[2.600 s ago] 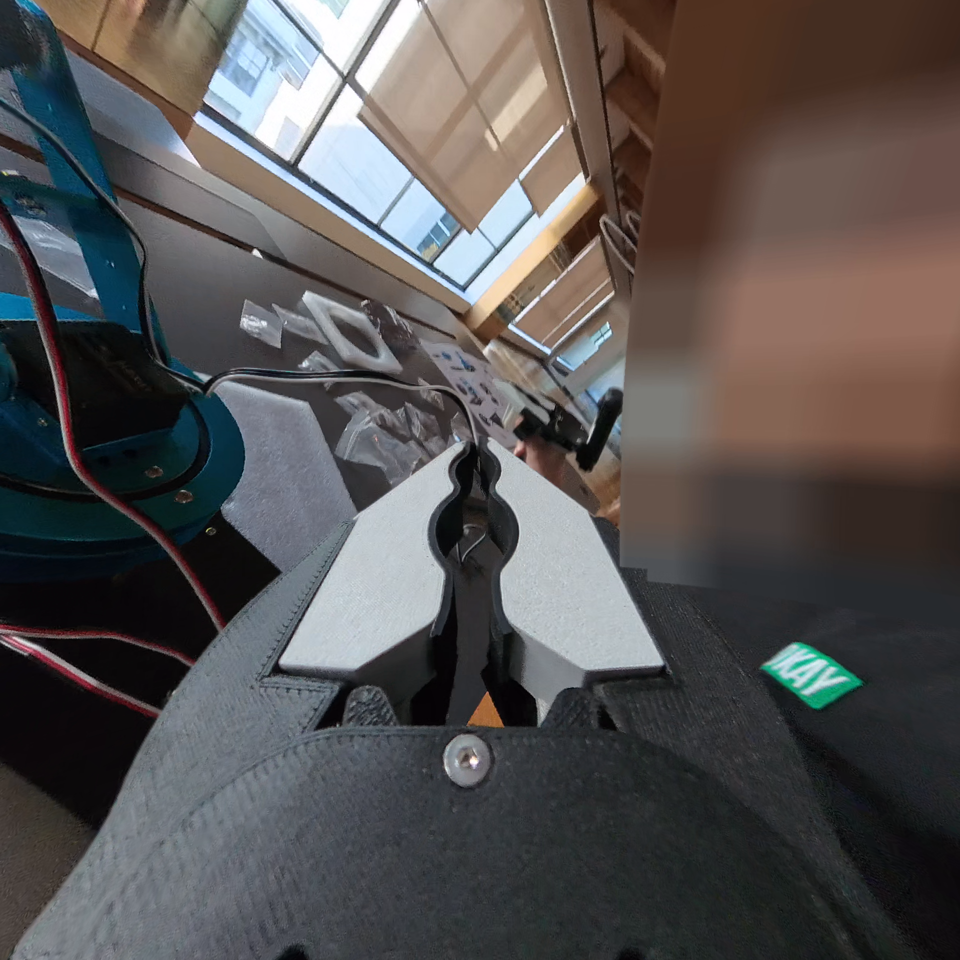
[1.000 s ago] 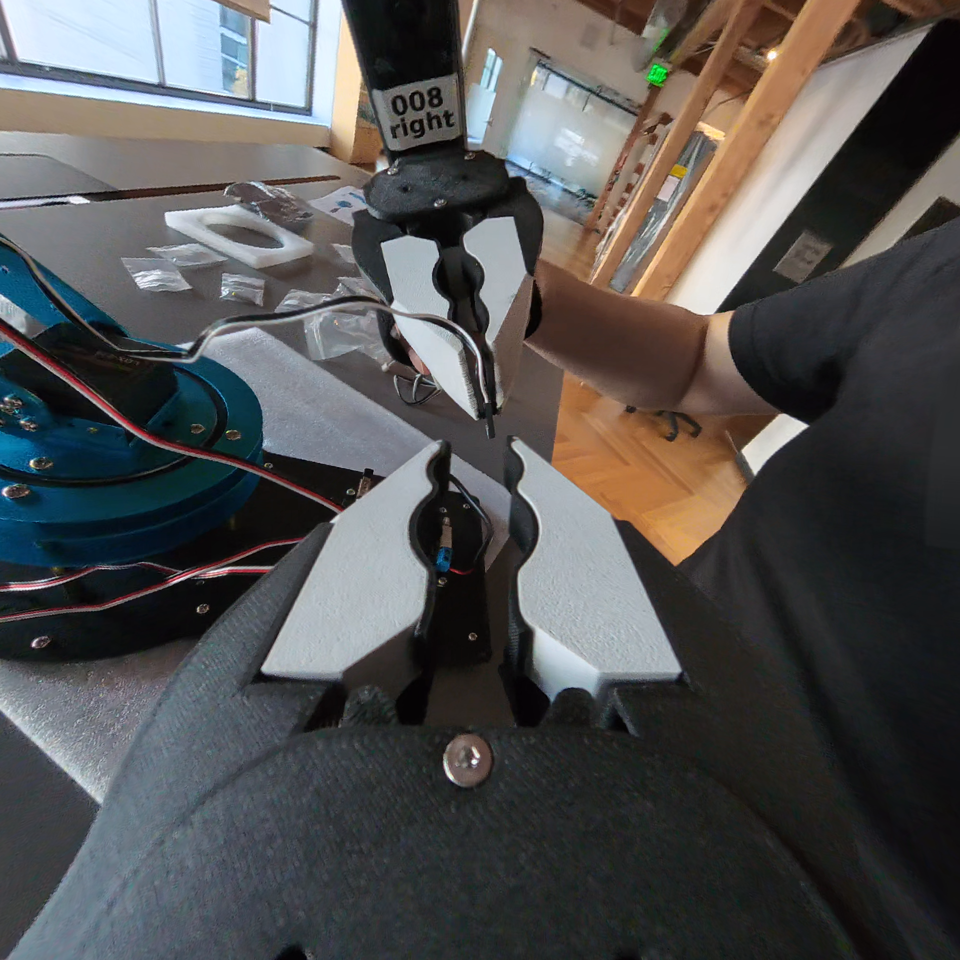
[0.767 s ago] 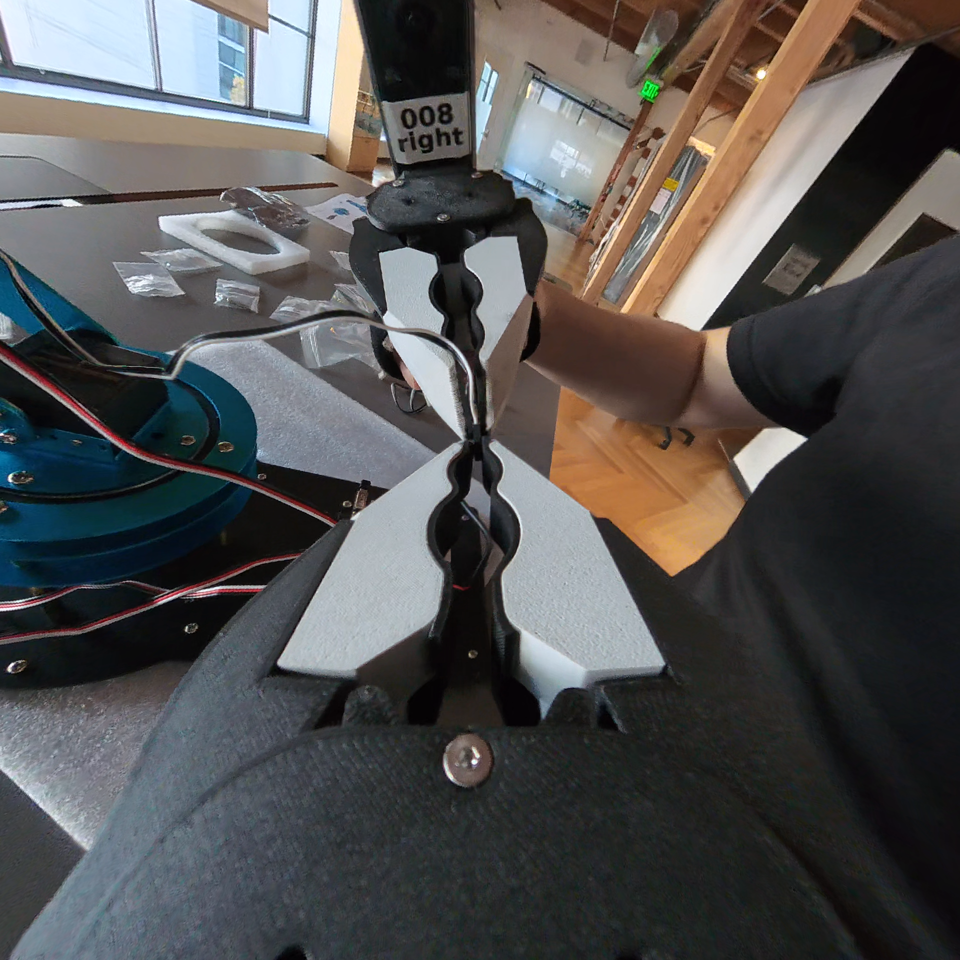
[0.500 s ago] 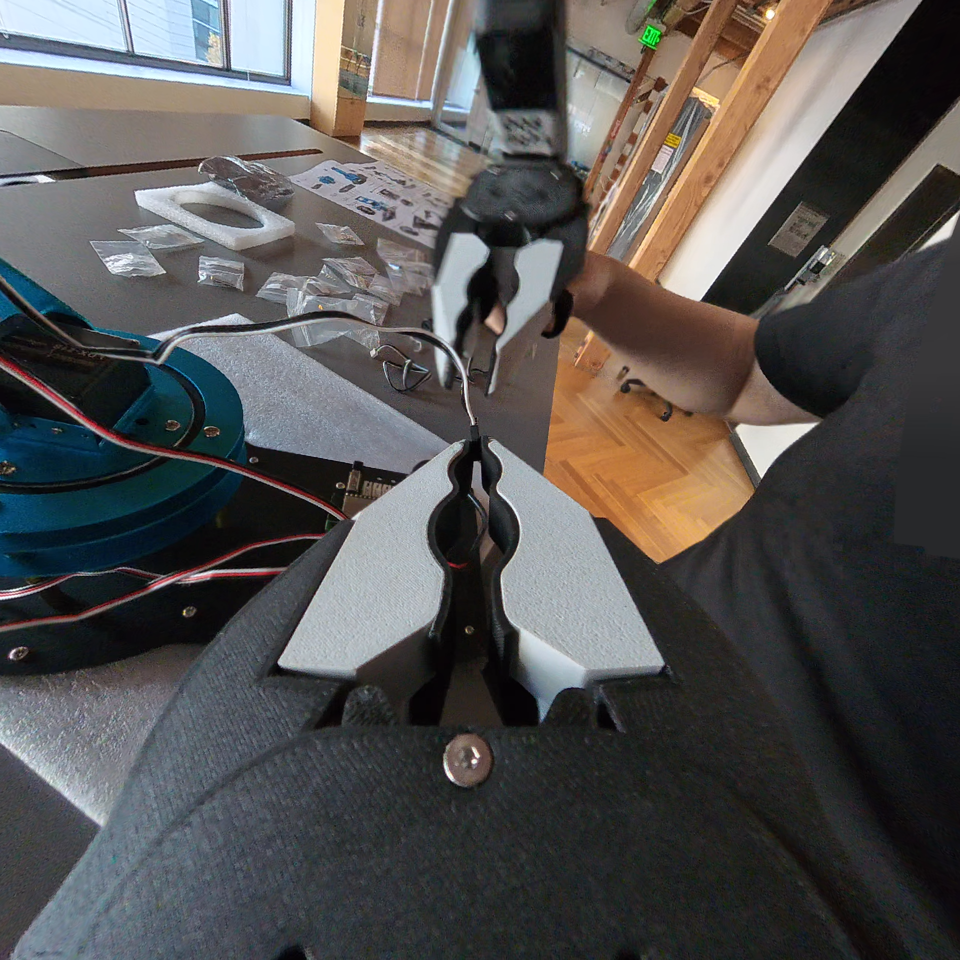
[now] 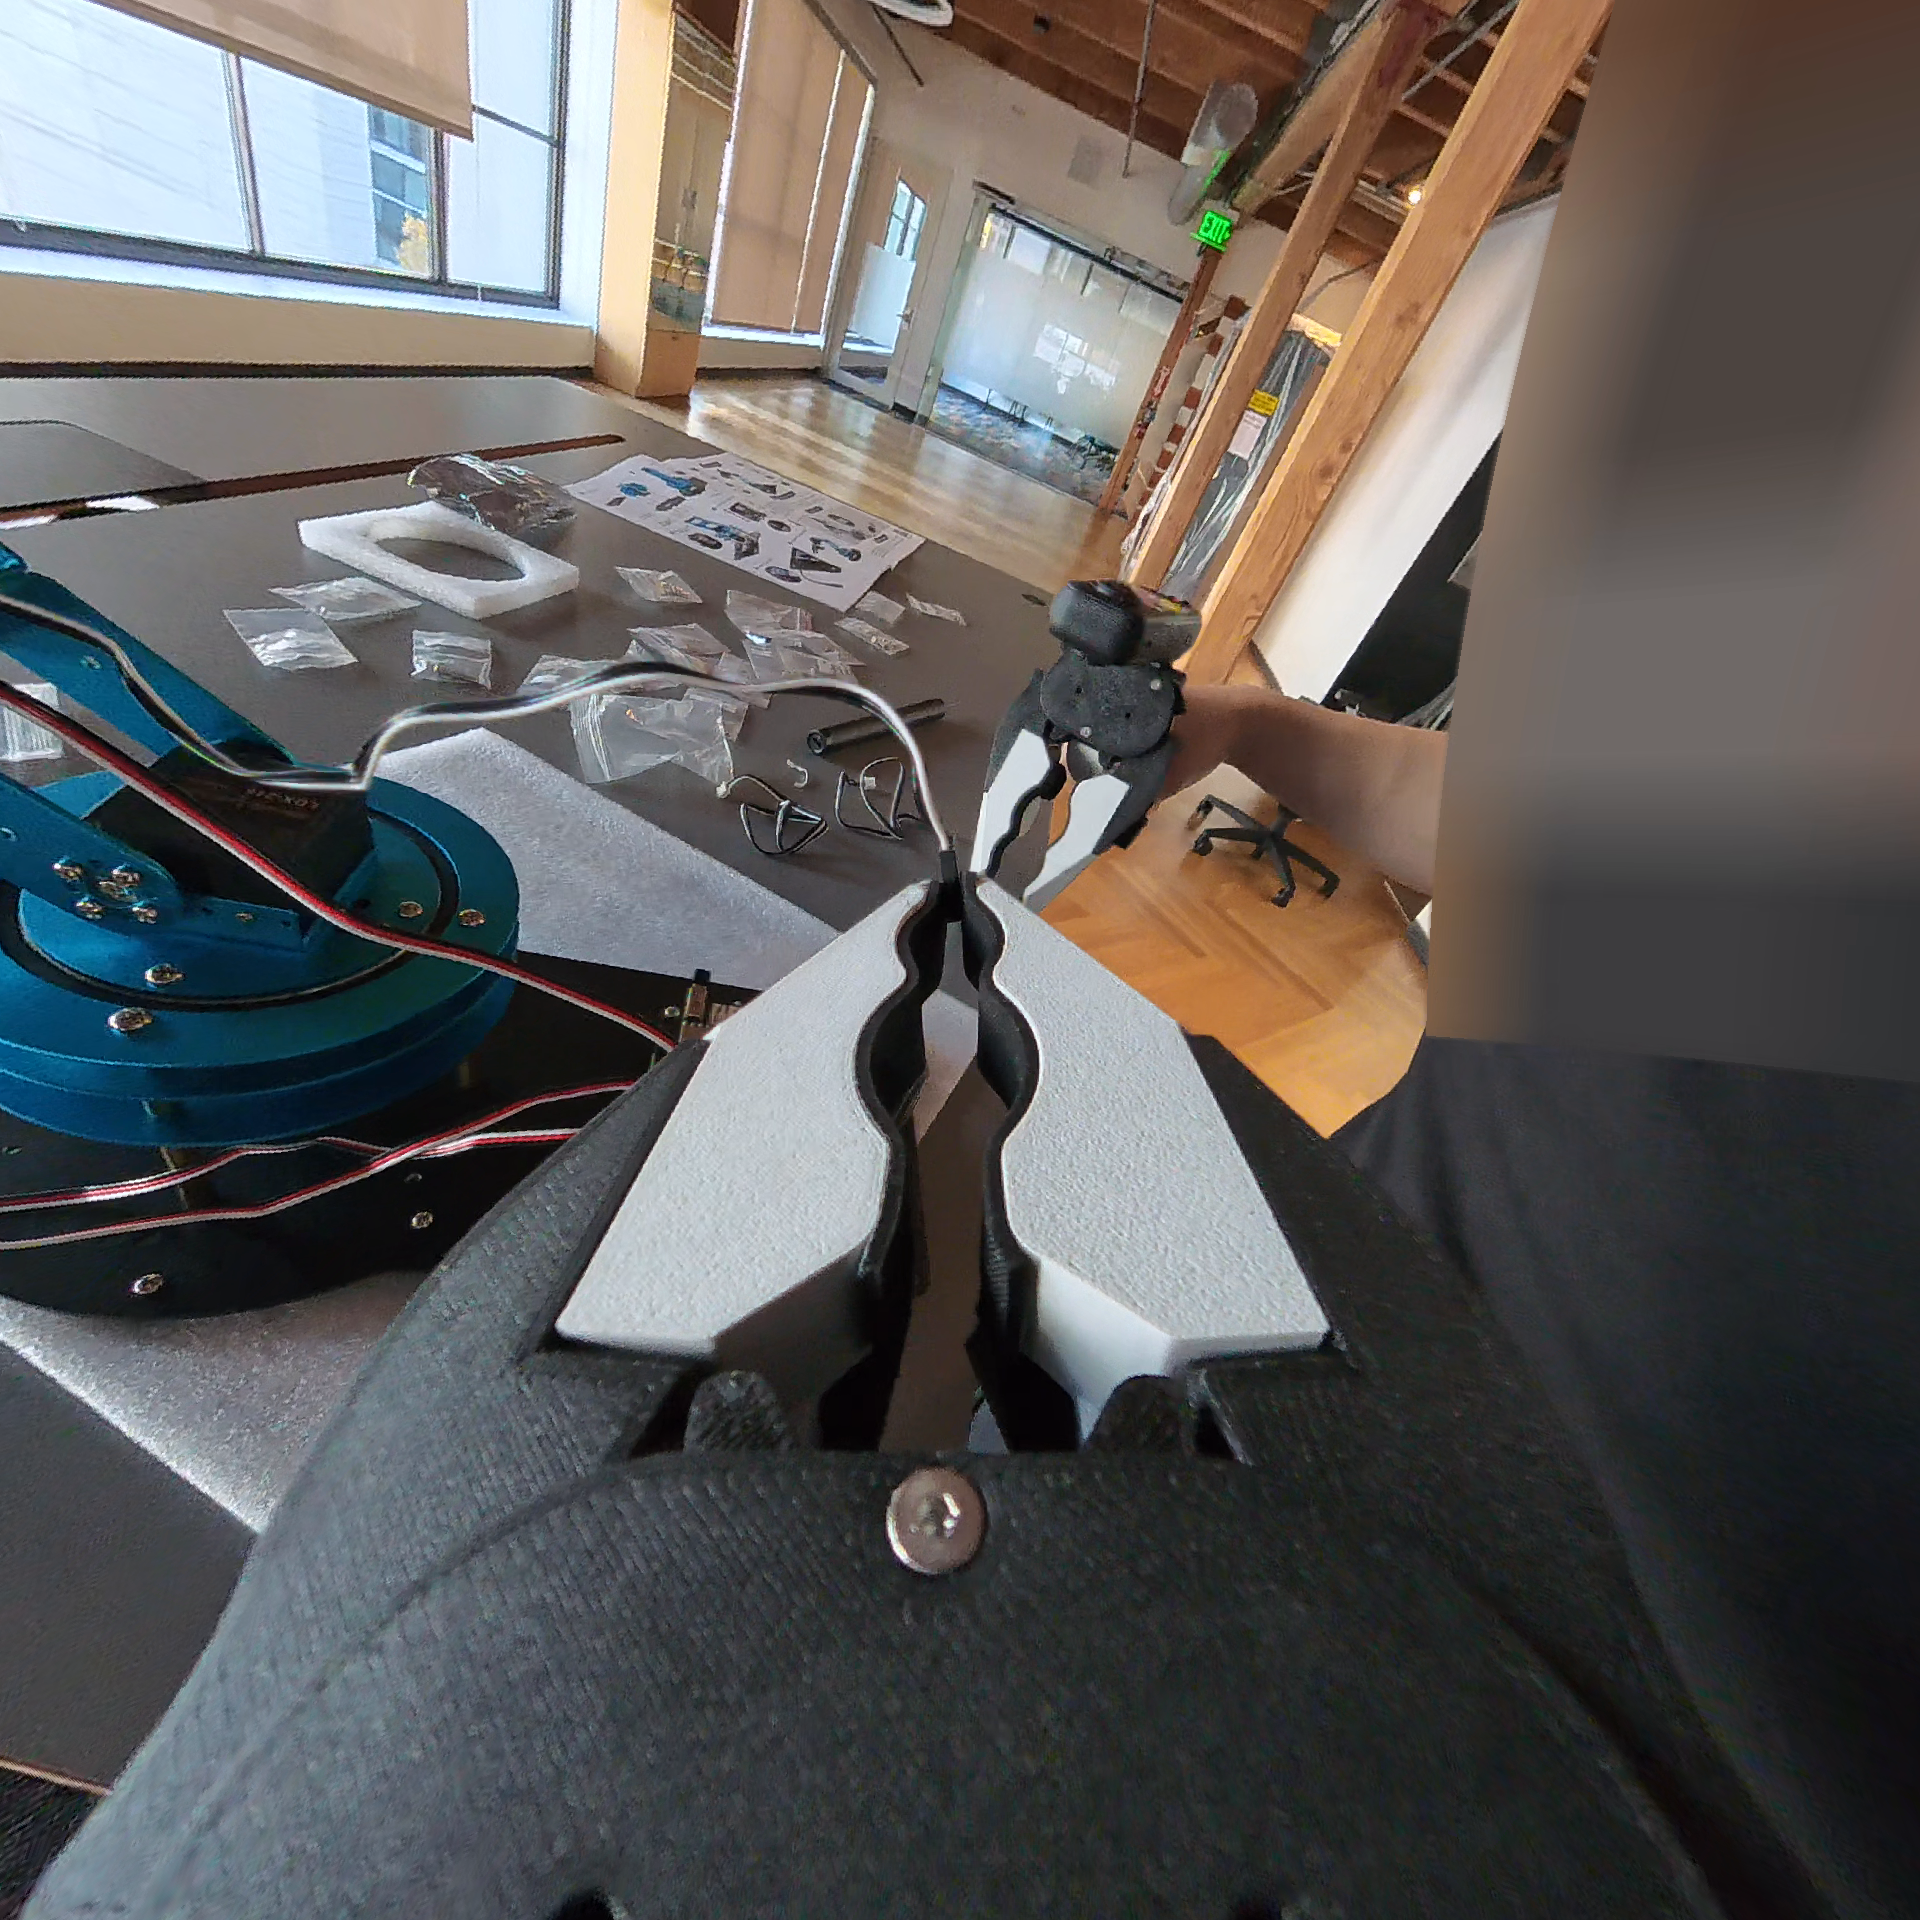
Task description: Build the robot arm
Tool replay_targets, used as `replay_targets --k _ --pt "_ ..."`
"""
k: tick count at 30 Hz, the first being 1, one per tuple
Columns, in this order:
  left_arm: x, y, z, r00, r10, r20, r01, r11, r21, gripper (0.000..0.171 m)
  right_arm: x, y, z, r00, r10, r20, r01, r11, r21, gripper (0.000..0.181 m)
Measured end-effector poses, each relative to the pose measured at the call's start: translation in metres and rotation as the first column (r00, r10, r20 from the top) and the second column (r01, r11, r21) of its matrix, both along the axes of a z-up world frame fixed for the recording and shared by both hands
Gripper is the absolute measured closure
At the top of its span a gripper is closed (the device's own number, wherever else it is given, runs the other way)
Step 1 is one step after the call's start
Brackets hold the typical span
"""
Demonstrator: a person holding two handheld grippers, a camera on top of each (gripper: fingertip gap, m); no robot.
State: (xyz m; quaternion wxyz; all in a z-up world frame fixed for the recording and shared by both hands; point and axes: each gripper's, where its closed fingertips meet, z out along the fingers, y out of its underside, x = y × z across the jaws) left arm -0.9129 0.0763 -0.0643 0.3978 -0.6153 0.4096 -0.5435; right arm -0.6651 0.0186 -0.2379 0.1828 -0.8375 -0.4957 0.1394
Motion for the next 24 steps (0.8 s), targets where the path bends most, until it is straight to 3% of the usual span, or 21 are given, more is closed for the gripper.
replay_targets --k 2,5,13,15,16,17,19,20,24 --pt "0.001 -0.002 -0.001 1.000 -0.005 -0.003 0.005 1.000 -0.003 0.171 0.000 0.003 0.000 0.999 -0.035 -0.030 0.035 0.999 -0.021 0.165" --pt "0.001 -0.007 -0.003 1.000 -0.008 -0.009 0.008 1.000 -0.008 0.171 0.001 -0.003 0.002 1.000 0.001 0.013 -0.001 0.999 -0.040 0.159" --pt "-0.006 -0.017 -0.016 0.999 0.012 -0.035 -0.012 1.000 -0.011 0.171 -0.009 -0.004 -0.001 0.998 0.052 0.019 -0.052 0.999 -0.015 0.169" --pt "-0.005 -0.021 -0.022 0.999 0.012 -0.037 -0.012 1.000 -0.022 0.171 -0.031 0.001 0.016 0.995 0.100 -0.007 -0.100 0.995 0.031 0.168" --pt "-0.003 -0.025 -0.023 1.000 0.004 -0.028 -0.005 0.999 -0.031 0.171 -0.061 0.006 0.040 0.984 0.128 -0.123 -0.118 0.989 0.085 0.168" --pt "0.000 -0.029 -0.024 1.000 -0.003 -0.016 0.002 0.999 -0.041 0.171 -0.096 0.009 0.069 0.949 0.152 -0.277 -0.124 0.985 0.116 0.170" --pt "0.006 -0.036 -0.027 1.000 -0.014 -0.005 0.014 0.999 -0.051 0.171 -0.161 0.009 0.127 0.792 0.182 -0.583 -0.144 0.983 0.111 0.170" --pt "0.009 -0.038 -0.028 1.000 -0.020 -0.008 0.020 0.998 -0.053 0.171 -0.184 0.006 0.145 0.718 0.189 -0.670 -0.184 0.980 0.079 0.169" --pt "0.015 -0.046 -0.029 0.999 -0.038 -0.018 0.037 0.998 -0.053 0.171 -0.228 0.018 0.158 0.642 0.187 -0.744 -0.269 0.963 0.010 0.165"
